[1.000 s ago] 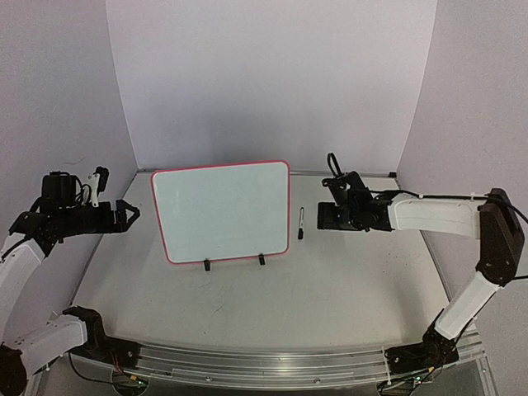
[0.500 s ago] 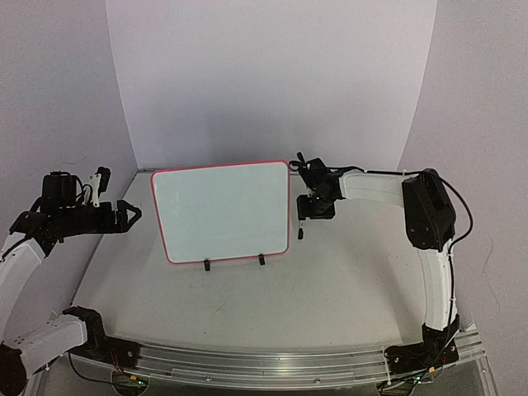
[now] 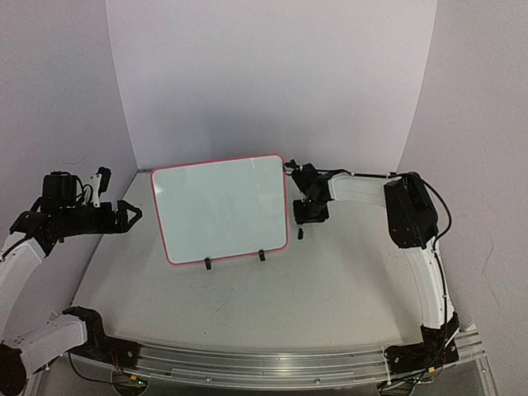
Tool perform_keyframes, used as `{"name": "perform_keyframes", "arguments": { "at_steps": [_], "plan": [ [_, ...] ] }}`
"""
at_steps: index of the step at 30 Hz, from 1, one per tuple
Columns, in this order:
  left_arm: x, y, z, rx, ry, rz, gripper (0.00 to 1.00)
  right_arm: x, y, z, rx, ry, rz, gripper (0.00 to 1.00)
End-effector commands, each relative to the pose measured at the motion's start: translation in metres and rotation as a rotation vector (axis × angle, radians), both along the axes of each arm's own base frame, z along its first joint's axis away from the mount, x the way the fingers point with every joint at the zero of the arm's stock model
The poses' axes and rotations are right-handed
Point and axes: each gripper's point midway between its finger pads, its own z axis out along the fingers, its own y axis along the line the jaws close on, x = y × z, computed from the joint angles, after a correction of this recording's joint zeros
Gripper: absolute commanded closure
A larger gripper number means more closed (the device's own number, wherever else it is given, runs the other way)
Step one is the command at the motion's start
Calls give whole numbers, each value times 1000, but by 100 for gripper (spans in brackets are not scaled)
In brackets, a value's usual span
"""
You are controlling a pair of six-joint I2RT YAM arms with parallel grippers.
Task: Write a sentence on the whiteboard
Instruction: Pick up the whiteboard marker from the center of the board.
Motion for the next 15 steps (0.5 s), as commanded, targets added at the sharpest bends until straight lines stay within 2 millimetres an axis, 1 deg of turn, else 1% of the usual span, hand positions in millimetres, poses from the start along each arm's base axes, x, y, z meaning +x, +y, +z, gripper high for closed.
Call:
{"name": "perform_keyframes", "arguments": {
  "at_steps": [1,8,11,15],
  "plan": [
    [3,-2,21,-12,-69,-11,1,3,2,-2,-1,12,-11,57],
    [3,-3,21,-16,-70,-18,1,2,-1,-14,2,31,-44,61],
    [3,-3,22,-16,-71,-20,1,1,-8,-18,-13,36,-77,65],
    [3,-4,21,-18,-69,-21,1,0,-21,-18,-29,34,-121,69]
  ]
}}
